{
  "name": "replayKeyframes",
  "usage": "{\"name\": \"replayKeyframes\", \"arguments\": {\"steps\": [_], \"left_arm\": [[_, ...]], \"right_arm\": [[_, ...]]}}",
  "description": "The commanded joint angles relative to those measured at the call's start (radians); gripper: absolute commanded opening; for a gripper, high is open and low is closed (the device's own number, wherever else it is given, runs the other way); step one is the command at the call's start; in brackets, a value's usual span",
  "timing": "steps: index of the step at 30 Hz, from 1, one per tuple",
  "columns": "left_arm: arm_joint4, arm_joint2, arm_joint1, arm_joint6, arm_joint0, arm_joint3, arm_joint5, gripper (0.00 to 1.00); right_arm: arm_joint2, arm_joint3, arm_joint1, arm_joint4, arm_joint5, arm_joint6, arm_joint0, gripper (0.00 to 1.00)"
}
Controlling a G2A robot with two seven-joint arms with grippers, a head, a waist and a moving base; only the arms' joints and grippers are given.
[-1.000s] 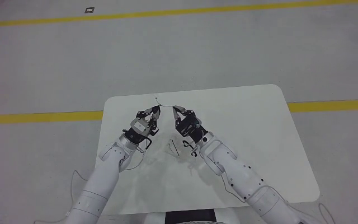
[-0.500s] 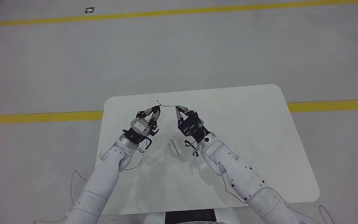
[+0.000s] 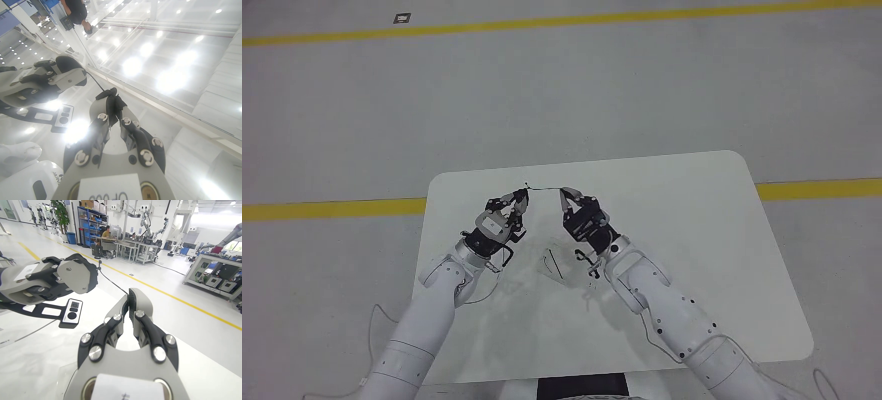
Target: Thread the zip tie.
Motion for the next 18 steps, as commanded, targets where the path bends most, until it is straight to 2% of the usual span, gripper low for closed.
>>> {"name": "replayKeyframes", "arguments": {"steps": [1,18], "left_arm": [[0.0,0.0,0.0,0.0,0.0,0.0,0.0,0.0],[0.0,0.0,0.0,0.0,0.0,0.0,0.0,0.0]], "right_arm": [[0.002,-0.001,-0.001,0.0,0.0,0.001,-0.002,0.0],[0.028,-0.008,-0.006,-0.002,0.009,0.017,-0.017,0.0]]}}
